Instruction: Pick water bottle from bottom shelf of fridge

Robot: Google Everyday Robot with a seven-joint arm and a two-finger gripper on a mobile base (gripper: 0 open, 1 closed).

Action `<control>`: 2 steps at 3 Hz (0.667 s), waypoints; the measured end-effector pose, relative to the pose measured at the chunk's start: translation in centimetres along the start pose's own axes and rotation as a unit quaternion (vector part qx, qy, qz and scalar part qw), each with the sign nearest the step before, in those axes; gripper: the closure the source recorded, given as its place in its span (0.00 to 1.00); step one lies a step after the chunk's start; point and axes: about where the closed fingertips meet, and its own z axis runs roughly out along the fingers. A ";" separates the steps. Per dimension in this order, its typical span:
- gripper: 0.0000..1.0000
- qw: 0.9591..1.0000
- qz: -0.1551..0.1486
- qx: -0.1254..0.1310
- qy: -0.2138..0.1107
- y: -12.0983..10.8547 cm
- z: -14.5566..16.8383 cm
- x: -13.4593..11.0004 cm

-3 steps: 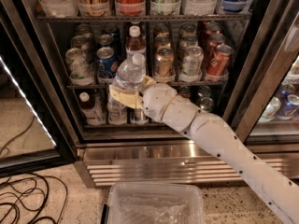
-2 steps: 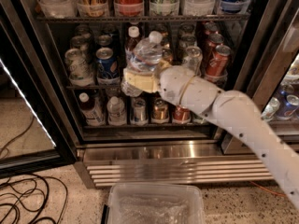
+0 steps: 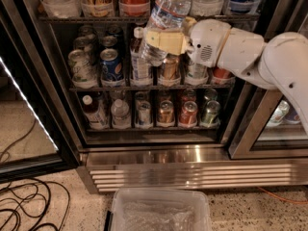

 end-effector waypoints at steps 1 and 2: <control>1.00 1.000 0.000 -0.026 0.015 1.0 -0.4 0.4; 1.00 0.999 0.003 -0.038 0.017 1.0 -0.1 0.2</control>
Offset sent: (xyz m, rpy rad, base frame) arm -0.0042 -0.0001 0.0005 -0.0286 0.0243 0.0918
